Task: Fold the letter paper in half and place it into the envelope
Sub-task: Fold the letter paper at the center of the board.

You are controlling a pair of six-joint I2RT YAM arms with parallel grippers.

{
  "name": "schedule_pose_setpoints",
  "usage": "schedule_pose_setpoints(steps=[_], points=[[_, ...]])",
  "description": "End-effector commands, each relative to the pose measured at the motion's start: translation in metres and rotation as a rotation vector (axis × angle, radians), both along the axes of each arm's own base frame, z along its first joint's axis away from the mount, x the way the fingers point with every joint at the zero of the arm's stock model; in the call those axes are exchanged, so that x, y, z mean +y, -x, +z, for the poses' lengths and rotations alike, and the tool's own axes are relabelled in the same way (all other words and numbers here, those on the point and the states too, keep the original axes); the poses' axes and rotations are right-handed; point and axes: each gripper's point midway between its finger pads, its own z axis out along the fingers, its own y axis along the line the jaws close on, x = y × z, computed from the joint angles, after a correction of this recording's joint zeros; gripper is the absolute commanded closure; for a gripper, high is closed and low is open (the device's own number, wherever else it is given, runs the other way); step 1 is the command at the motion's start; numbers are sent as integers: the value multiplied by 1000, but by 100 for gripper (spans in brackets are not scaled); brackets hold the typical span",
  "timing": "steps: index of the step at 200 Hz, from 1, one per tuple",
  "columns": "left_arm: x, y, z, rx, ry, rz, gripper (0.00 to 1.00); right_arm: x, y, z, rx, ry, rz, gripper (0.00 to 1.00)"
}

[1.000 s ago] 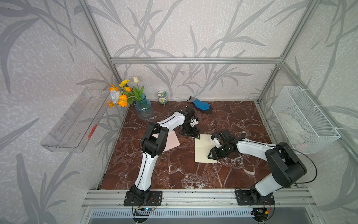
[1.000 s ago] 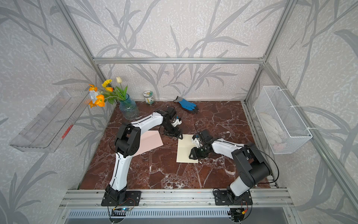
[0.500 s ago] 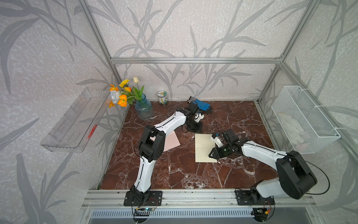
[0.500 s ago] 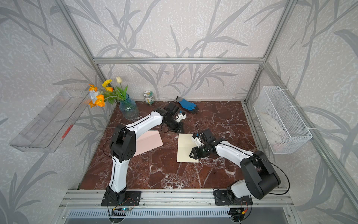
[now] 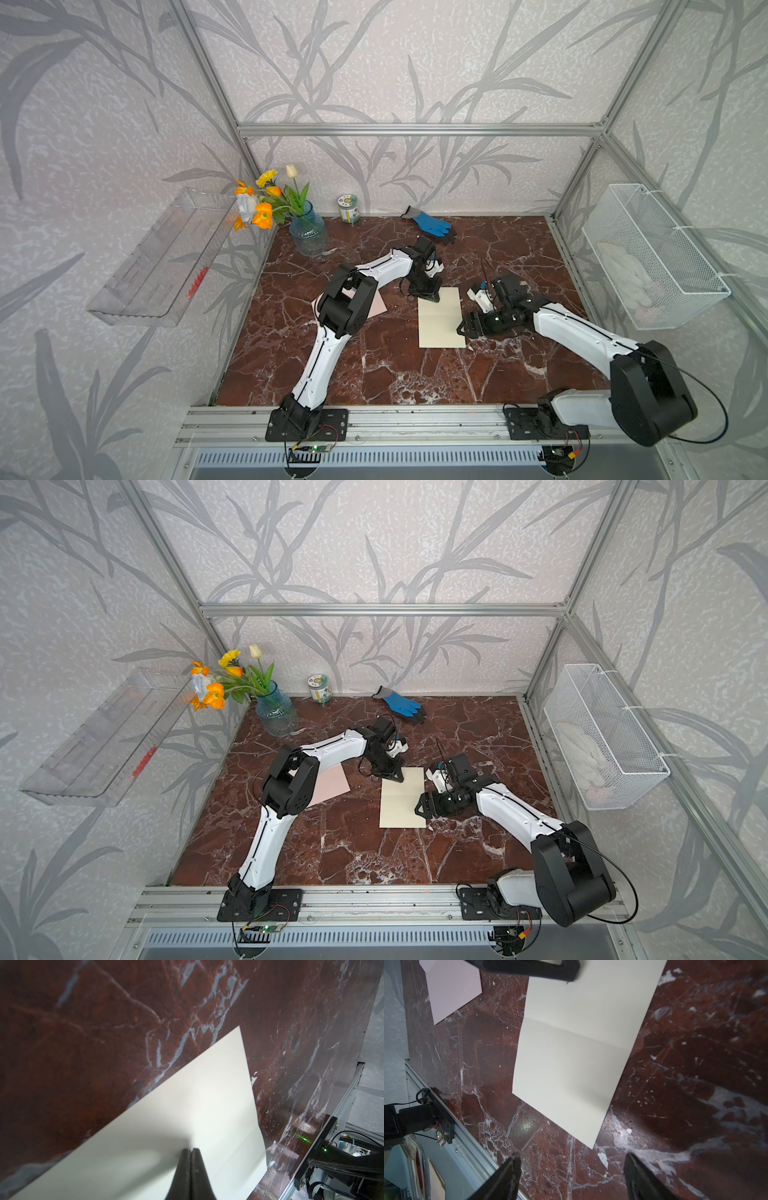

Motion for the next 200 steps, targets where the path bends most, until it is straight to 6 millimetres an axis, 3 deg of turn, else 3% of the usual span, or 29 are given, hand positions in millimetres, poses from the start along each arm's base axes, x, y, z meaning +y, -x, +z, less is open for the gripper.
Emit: schedule_pose_setpoints(steps=[1,63,200], points=[[4,8,-9,21,-32,-25,100,1,12,-17,91,-18,-40,22],[11,19,-19,56,-54,-39,100,1,15,-46,156,-47,-150,21],[17,21,-27,74,-65,-37,100,11,17,-64,207,-67,-186,21]])
